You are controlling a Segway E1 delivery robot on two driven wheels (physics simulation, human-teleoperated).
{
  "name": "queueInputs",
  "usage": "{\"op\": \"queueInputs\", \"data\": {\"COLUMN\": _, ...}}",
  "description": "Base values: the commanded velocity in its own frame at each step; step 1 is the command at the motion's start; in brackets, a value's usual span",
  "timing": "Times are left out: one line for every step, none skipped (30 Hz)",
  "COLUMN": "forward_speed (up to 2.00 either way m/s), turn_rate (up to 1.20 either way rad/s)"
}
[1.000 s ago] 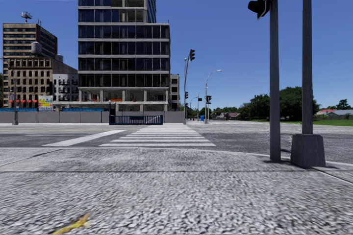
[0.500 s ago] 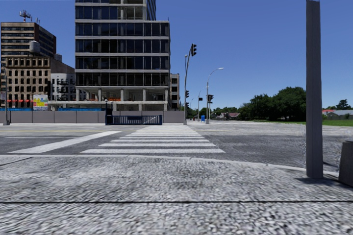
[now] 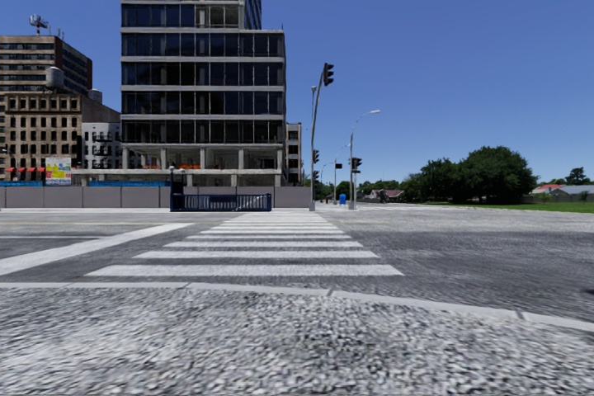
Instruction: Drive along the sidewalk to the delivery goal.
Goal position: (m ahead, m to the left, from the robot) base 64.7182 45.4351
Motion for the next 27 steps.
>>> {"op": "queueInputs", "data": {"forward_speed": 2.0, "turn_rate": 0.0}}
{"op": "queueInputs", "data": {"forward_speed": 2.0, "turn_rate": 0.0}}
{"op": "queueInputs", "data": {"forward_speed": 2.0, "turn_rate": 0.0}}
{"op": "queueInputs", "data": {"forward_speed": 2.0, "turn_rate": 0.0}}
{"op": "queueInputs", "data": {"forward_speed": 2.0, "turn_rate": 0.0}}
{"op": "queueInputs", "data": {"forward_speed": 2.0, "turn_rate": 0.0}}
{"op": "queueInputs", "data": {"forward_speed": 2.0, "turn_rate": 0.0}}
{"op": "queueInputs", "data": {"forward_speed": 2.0, "turn_rate": 0.0}}
{"op": "queueInputs", "data": {"forward_speed": 2.0, "turn_rate": 0.0}}
{"op": "queueInputs", "data": {"forward_speed": 2.0, "turn_rate": 0.0}}
{"op": "queueInputs", "data": {"forward_speed": 2.0, "turn_rate": 0.0}}
{"op": "queueInputs", "data": {"forward_speed": 2.0, "turn_rate": 0.0}}
{"op": "queueInputs", "data": {"forward_speed": 2.0, "turn_rate": 0.0}}
{"op": "queueInputs", "data": {"forward_speed": 2.0, "turn_rate": 0.0}}
{"op": "queueInputs", "data": {"forward_speed": 2.0, "turn_rate": 0.0}}
{"op": "queueInputs", "data": {"forward_speed": 2.0, "turn_rate": 0.0}}
{"op": "queueInputs", "data": {"forward_speed": 2.0, "turn_rate": 0.0}}
{"op": "queueInputs", "data": {"forward_speed": 2.0, "turn_rate": 0.0}}
{"op": "queueInputs", "data": {"forward_speed": 2.0, "turn_rate": 0.0}}
{"op": "queueInputs", "data": {"forward_speed": 2.0, "turn_rate": 0.0}}
{"op": "queueInputs", "data": {"forward_speed": 2.0, "turn_rate": 0.0}}
{"op": "queueInputs", "data": {"forward_speed": 2.0, "turn_rate": 0.0}}
{"op": "queueInputs", "data": {"forward_speed": 2.0, "turn_rate": 0.0}}
{"op": "queueInputs", "data": {"forward_speed": 2.0, "turn_rate": 0.0}}
{"op": "queueInputs", "data": {"forward_speed": 2.0, "turn_rate": 0.0}}
{"op": "queueInputs", "data": {"forward_speed": 2.0, "turn_rate": 0.0}}
{"op": "queueInputs", "data": {"forward_speed": 2.0, "turn_rate": 0.0}}
